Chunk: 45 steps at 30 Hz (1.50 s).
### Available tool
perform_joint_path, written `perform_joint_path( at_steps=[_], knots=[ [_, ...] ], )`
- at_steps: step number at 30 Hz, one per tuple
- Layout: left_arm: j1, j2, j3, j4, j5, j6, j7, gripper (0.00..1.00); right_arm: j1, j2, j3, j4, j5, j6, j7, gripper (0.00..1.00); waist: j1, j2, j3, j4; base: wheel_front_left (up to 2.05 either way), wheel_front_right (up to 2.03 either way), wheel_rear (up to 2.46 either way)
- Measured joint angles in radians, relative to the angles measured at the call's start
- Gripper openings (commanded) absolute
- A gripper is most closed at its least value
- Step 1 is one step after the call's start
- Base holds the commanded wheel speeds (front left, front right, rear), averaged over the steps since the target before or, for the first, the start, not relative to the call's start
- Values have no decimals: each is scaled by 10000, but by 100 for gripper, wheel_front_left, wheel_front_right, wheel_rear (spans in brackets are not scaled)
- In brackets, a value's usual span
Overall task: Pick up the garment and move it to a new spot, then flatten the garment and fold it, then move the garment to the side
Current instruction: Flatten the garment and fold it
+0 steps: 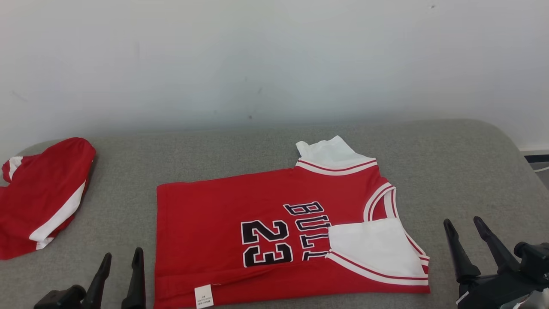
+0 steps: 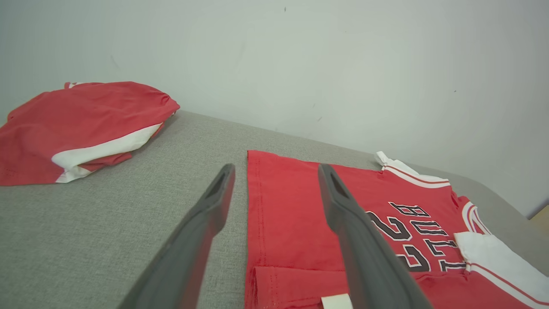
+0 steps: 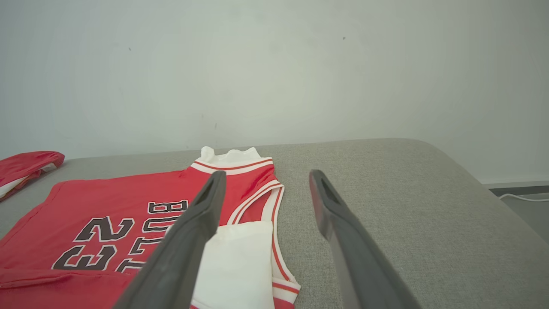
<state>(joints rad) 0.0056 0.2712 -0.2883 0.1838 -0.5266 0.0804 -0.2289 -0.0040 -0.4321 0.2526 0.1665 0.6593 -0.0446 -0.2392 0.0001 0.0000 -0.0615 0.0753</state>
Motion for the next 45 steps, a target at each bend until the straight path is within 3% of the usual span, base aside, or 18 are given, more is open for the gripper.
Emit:
perform_joint_path(
  at_steps=[6,10,15,18,23,35,40,45],
  knots=[
    [-202,-144,-272,-174,4,-2,351,100,-34,-182,-190,-167,0,-94,0,100,0,0,180,283,0,0,0],
    [-950,159,-332,-63,0,-242,754,100,-135,-211,-107,-479,-50,-96,19,100,0,0,355,458,0,0,0],
    [-2259,886,-196,414,15,-742,1457,100,-584,-161,232,-828,-265,-96,203,100,0,0,716,459,0,0,0],
    [-3074,1043,-79,1089,-265,-1235,1944,100,-704,-134,374,-1030,-380,-98,303,100,1,0,954,348,0,0,0],
    [-3932,769,370,1919,-1649,-1768,2617,100,-862,-201,408,-1093,-464,-161,479,100,1,1,1296,124,0,0,0],
    [-5856,1668,499,3676,-2399,-1870,5009,100,-2273,6,761,-1605,-713,-157,878,100,0,1,2529,-915,0,0,0],
    [-6648,1743,336,4153,-2380,-1875,5636,100,-2469,15,744,-1528,-715,-157,897,100,1,1,3132,-1348,0,0,0],
    [-7055,2188,-196,4853,-1735,-1942,6207,100,-2747,19,683,-1473,-717,-157,892,100,1,1,3711,-1692,0,0,0]
  ],
)
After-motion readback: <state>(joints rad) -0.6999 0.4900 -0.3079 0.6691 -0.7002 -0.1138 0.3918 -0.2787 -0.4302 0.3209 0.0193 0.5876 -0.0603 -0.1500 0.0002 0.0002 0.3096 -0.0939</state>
